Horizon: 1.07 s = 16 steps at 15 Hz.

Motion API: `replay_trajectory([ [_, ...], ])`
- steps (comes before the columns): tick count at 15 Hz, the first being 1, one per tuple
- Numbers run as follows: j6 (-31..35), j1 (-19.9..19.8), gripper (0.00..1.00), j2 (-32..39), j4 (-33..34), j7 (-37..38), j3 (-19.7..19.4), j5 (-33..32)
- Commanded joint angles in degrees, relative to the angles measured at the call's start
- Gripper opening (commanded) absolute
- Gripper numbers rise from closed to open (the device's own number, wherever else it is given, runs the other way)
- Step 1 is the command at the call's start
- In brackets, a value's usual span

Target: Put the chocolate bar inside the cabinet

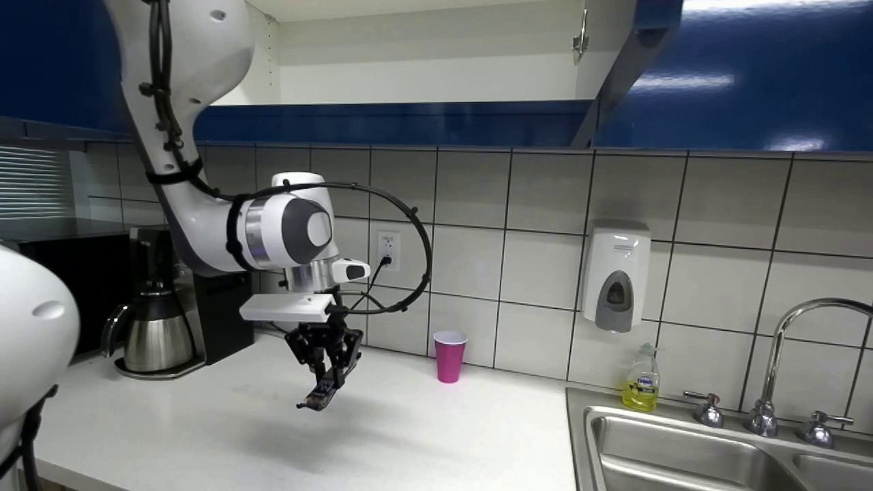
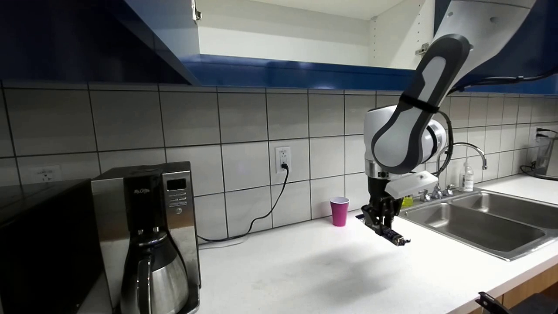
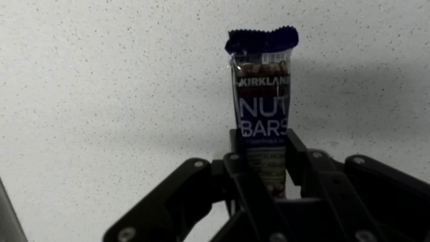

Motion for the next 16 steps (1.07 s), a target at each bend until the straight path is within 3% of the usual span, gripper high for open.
replay_trajectory([
  [1,-1.12,-1.51,0.08,-9.87,-5.30,2.27,2.84,-0.38],
  [16,-9.88,-1.25,0.08,-32.04,-4.20,1.78,9.52,9.45],
])
